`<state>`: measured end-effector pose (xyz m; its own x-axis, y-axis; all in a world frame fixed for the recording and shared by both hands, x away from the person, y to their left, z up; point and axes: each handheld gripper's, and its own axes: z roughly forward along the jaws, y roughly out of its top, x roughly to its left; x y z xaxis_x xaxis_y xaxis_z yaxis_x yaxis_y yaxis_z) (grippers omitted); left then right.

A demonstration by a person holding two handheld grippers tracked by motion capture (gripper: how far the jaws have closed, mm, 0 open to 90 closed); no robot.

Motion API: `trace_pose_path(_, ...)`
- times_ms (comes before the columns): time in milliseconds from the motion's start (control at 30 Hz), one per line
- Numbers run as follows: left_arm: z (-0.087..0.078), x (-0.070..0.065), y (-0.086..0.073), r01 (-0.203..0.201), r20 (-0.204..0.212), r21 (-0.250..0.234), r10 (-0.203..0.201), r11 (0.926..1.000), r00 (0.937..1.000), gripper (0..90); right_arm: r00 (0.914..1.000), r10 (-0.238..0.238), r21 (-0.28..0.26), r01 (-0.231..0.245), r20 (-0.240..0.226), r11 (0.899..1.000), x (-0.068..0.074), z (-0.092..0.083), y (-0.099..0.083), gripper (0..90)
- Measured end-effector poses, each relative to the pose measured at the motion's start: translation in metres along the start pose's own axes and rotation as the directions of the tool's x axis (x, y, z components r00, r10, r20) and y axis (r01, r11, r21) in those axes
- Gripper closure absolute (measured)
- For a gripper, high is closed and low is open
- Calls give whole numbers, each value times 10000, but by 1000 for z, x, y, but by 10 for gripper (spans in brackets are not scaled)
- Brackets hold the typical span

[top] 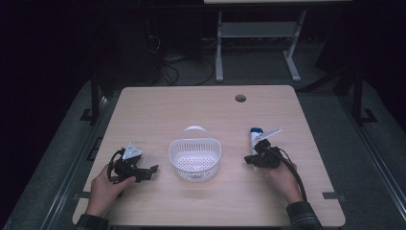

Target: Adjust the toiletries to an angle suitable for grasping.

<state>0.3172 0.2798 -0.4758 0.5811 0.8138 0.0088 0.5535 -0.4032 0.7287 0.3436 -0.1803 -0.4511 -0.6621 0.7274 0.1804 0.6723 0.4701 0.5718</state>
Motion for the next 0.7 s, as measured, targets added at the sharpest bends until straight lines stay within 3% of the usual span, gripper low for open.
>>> trace_pose_path(367,0,0,0,1,2,3,-1,10000,10000,130,10000,78,122,-79,51,9999,1,-14,-21,898)
trace_pose_path(533,0,0,0,1,0,1,-1,10000,10000,129,9997,232,-497,-234,-38,9985,2,-30,-20,898)
trace_pose_path(700,0,0,0,0,3,4,0,10000,10000,129,9984,512,-1131,-482,232,9924,-10,-45,-12,898)
